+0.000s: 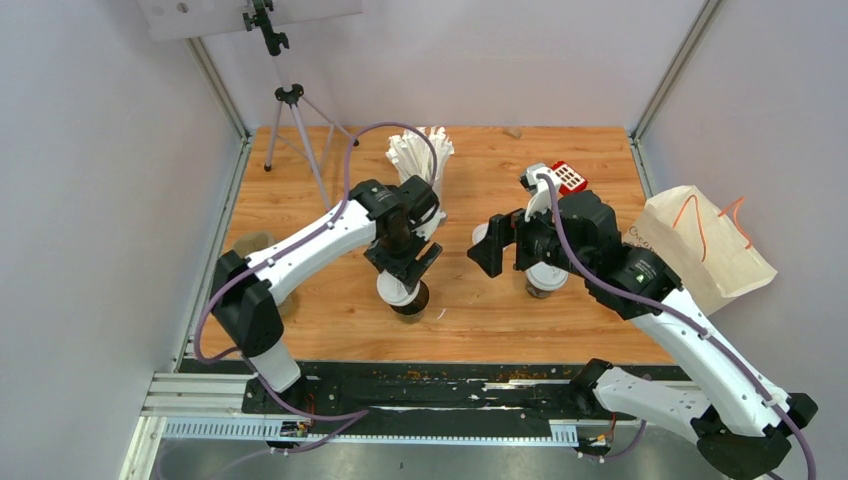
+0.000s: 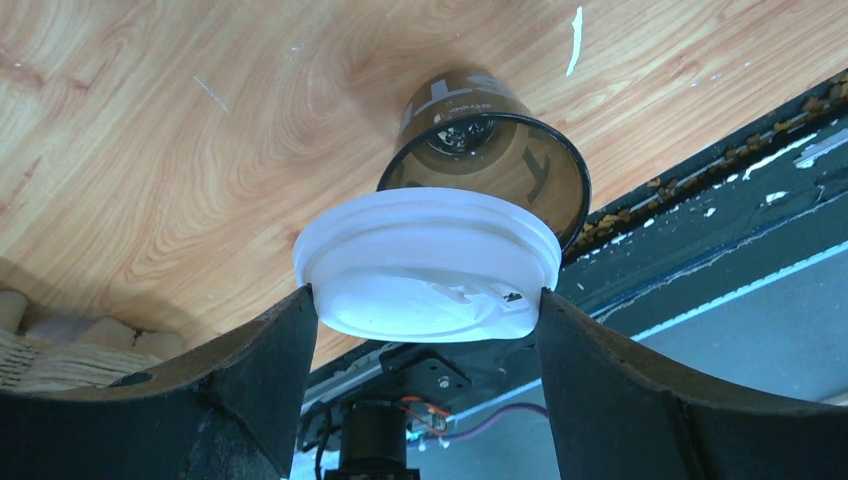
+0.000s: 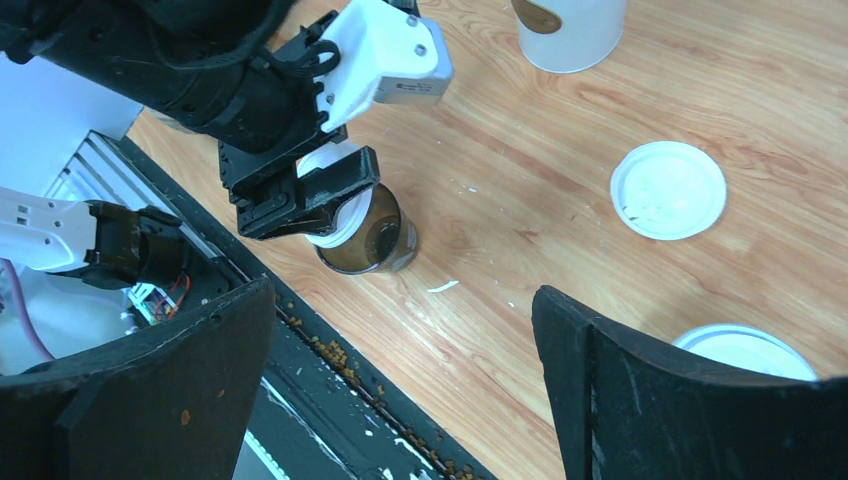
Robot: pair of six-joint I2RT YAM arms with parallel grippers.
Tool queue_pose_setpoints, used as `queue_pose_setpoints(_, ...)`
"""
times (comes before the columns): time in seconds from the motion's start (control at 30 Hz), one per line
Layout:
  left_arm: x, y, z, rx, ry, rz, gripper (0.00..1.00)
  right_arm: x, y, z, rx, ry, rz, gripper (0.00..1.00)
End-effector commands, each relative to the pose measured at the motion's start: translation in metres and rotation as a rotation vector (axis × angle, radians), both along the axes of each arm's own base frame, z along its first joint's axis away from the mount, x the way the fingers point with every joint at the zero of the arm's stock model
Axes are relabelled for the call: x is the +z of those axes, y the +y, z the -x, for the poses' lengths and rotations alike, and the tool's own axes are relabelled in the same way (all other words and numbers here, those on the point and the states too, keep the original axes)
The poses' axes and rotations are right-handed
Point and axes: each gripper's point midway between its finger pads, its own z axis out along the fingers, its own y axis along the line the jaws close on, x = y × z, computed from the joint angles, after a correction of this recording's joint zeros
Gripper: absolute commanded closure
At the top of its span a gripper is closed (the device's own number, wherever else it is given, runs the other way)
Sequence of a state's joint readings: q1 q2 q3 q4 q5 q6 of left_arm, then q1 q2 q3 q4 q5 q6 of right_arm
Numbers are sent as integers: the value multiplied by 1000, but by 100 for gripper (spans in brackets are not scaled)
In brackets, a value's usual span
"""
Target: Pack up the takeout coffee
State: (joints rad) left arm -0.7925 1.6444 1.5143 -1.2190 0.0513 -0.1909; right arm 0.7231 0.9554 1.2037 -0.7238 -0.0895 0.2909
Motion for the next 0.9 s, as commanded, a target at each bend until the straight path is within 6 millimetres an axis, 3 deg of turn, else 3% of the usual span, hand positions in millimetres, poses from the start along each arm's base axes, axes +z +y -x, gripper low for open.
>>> queue_pose_setpoints(0.0, 1, -7, 1, -58, 23, -53, 19, 23, -13, 0, -13, -97, 15, 0)
queue_pose_setpoints(0.3, -4, -18, -4, -123, 64, -106, 18, 22, -14, 6, -2, -90, 4, 0)
queue_pose_setpoints(0.63, -11, -20, 6, -153, 110, -131, 17, 20, -9, 2, 4, -89, -3, 0)
queue_pose_setpoints(0.87, -15, -31, 9, -181, 118, -132, 17, 15, -6, 1, 7, -77, -1, 0)
